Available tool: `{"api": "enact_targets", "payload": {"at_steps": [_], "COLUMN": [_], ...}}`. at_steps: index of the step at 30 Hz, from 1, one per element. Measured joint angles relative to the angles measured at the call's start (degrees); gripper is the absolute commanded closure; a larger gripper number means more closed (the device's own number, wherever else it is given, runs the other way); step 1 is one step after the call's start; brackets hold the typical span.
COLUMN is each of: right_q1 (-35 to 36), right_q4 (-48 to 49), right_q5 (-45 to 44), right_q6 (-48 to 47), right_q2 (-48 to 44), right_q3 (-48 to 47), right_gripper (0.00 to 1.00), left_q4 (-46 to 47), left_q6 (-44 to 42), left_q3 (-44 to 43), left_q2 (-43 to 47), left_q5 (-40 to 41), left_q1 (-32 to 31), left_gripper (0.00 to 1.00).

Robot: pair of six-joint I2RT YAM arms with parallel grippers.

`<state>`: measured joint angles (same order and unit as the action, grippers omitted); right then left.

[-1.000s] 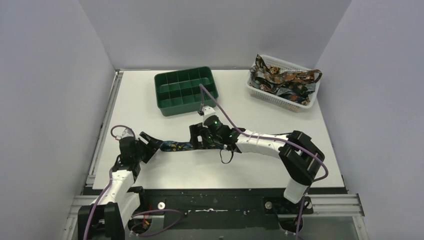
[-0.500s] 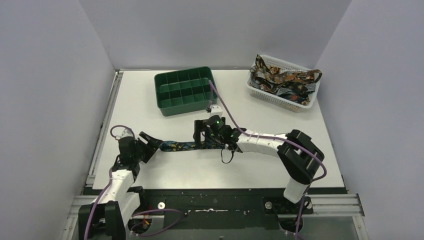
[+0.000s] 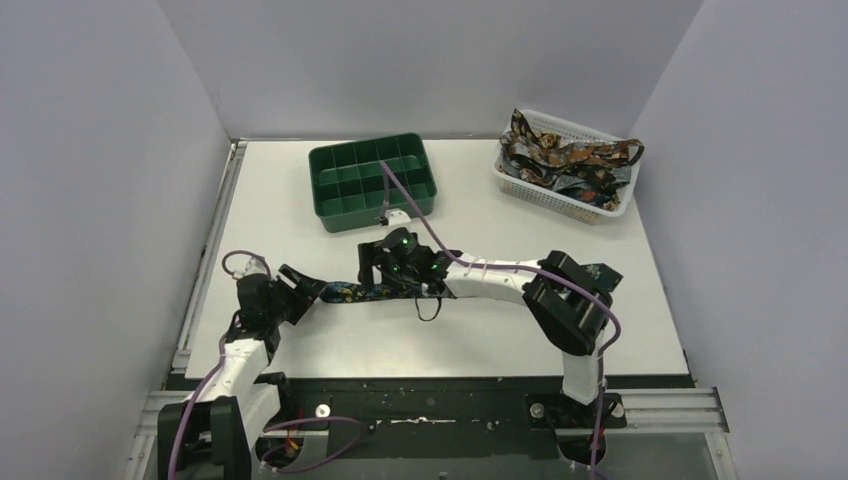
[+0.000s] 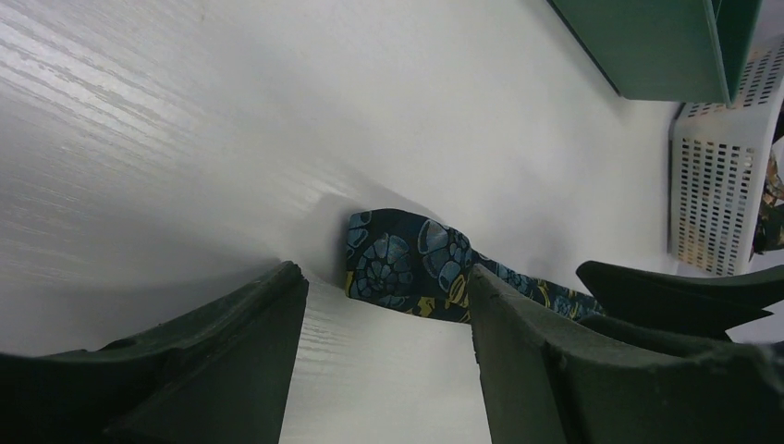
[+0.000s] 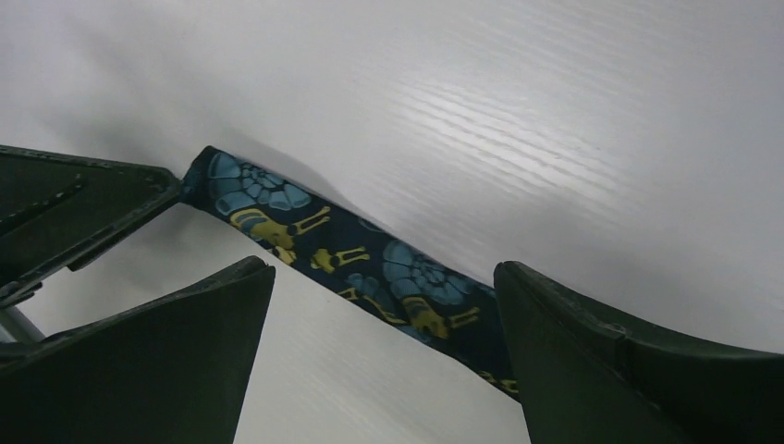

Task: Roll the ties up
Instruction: Roll the tie at the center of the board.

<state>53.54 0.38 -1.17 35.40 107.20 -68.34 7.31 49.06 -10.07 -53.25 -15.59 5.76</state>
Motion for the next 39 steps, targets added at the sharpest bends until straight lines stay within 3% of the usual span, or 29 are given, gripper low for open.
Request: {"api": "enact_targets", "payload": {"at_steps": [9, 17, 30, 39], "right_q1": [5.42, 6.03, 6.93, 9.62], "right_q4": [-6.4, -11.85, -15.78, -17.62], "right_q5": [-1.38, -4.22, -5.31, -7.78], "right_q6": [-1.88, -4.0, -6.95, -9.53], "right_q2": [9.75, 12.59, 18.01, 19.02], "right_q3": [-11.54, -15.04, -22.53, -24.2], "right_gripper": [0.3, 0.45, 0.56, 0.59], "left_q4": [4.04, 7.56, 9.01, 9.2], "left_q6": [0.07, 0.04, -0.22, -0.44], "left_q3": [0.2, 0.2, -0.22, -0.66], "left_q2": [-4.76, -7.39, -9.4, -11.45], "left_q5": [-2.05, -2.47, -2.4, -2.25], "left_q1": [0.04, 0.09, 0.13, 0.35], "left_gripper": [0.4, 0.4, 0.45, 0.59]}}
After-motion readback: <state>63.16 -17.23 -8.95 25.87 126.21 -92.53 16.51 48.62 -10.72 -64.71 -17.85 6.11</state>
